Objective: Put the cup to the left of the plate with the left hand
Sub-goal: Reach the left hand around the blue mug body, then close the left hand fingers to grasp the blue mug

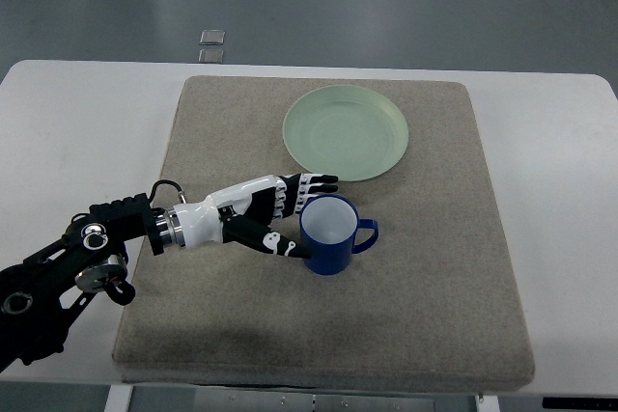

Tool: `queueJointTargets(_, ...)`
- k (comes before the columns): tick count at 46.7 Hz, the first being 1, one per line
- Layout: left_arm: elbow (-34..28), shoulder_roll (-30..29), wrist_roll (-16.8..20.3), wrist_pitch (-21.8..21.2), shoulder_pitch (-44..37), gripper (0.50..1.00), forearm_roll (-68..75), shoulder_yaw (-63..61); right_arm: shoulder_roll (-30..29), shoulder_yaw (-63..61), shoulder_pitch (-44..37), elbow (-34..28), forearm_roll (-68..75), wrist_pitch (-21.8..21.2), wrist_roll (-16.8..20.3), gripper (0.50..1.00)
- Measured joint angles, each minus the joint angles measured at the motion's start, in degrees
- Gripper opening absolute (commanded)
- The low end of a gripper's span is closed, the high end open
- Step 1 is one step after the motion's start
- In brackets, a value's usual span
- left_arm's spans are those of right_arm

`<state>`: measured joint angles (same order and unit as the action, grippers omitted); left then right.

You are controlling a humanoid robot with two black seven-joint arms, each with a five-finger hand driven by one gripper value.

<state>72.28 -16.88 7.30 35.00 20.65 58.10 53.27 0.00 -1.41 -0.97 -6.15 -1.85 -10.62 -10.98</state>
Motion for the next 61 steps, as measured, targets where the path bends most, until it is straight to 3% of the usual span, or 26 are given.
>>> queueJointTargets(39,-0.3,3.2,-0.1,0.0,0.5,0.99,2.6,-0.4,0.0,0.0,0.0,0.0,0.0,0.0,0.0,0.932)
queueJointTargets(47,-0.3,3.7,-0.1,0.0,0.5,0.971,2.8,-0.4,0.0,0.0,0.0,0.0,0.0,0.0,0.0,0.932)
queueJointTargets(54,-0.3,3.8,-0.1,0.0,0.5,0.898,3.8,-0.7,0.0,0.0,0.0,0.0,0.0,0.0,0.0,0.932)
queueJointTargets(61,-0.5,3.8,-0.1,0.0,0.5,0.881,4.2,-0.7,0.0,0.0,0.0,0.0,0.0,0.0,0.0,0.932)
